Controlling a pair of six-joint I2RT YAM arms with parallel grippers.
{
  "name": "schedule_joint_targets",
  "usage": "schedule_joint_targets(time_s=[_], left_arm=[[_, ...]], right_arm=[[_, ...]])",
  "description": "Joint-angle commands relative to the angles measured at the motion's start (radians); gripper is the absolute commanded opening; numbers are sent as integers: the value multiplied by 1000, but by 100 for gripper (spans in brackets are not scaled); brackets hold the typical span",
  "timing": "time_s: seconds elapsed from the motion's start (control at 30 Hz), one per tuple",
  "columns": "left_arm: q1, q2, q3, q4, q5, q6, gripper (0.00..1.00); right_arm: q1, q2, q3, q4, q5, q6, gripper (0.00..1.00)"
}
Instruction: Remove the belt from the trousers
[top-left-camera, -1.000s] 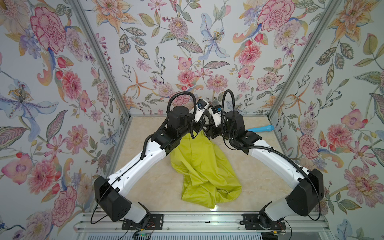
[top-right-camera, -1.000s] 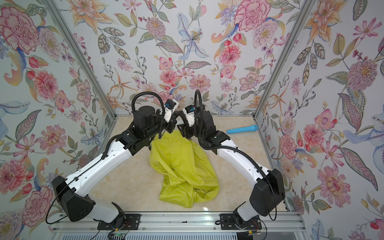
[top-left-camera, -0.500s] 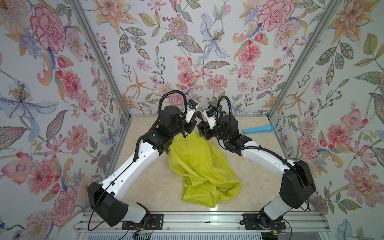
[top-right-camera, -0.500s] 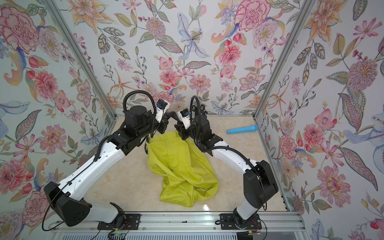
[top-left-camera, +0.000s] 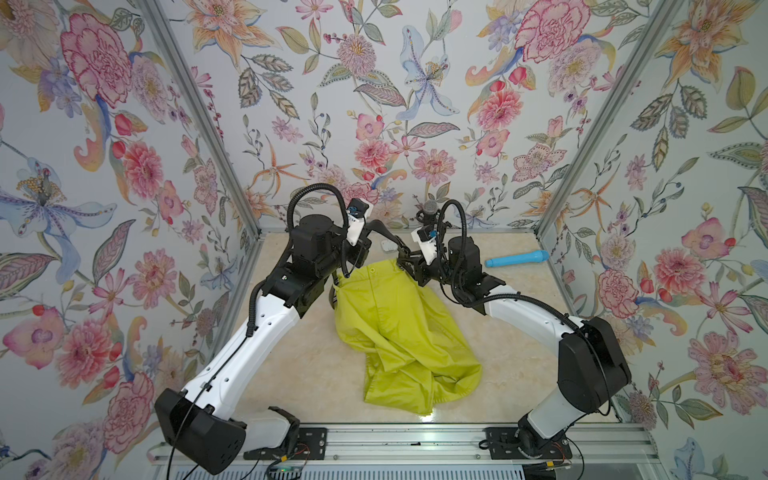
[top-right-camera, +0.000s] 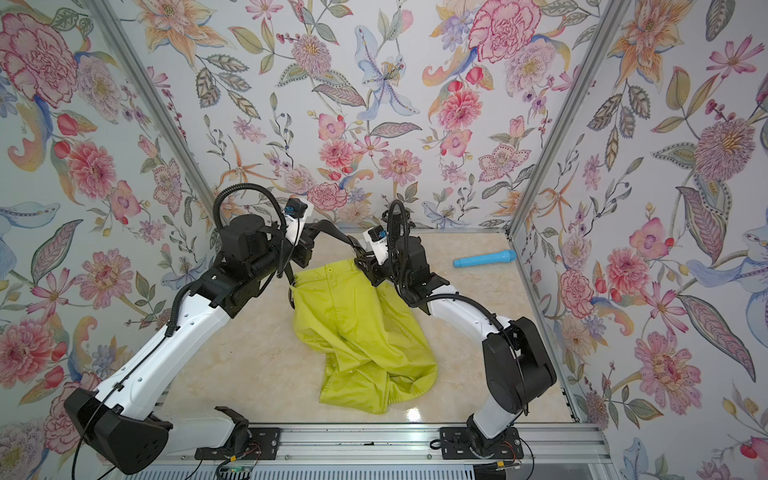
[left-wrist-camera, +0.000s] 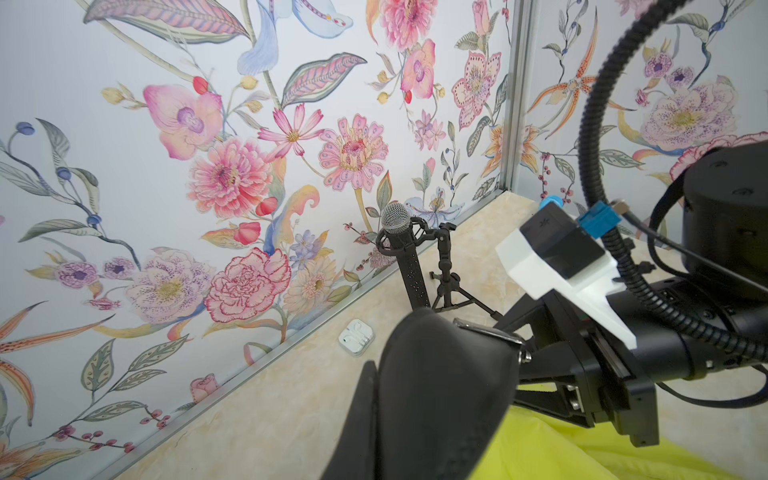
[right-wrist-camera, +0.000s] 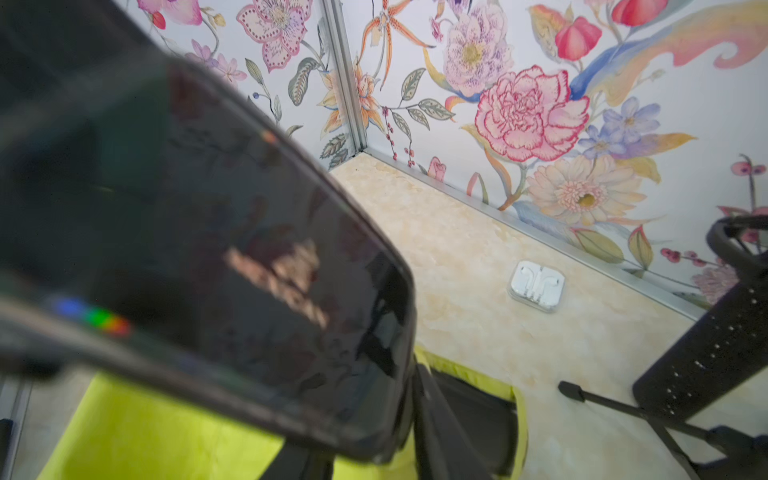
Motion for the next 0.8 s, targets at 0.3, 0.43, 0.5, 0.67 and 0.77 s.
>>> schedule_joint_targets(time_s=[0.3,0.43,0.5,0.67,0.77], left_arm=[[1,45,28,137,-27,-38,0],[-5,43,28,143,-25,-42,0],[-5,39,29,141,-27,-40,0],[-5,20,13,152,0,-34,0],[-4,-1,-21,168,8,-18,0]], right_arm=[[101,-141,230,-423,165,-63,57],[145,-98,267,-408,165,-113,64],[158,-61,287,-391,157,-116,67],[164,51,352,-304,142,-105,64],[169,95,391,-270,153,-98,42]])
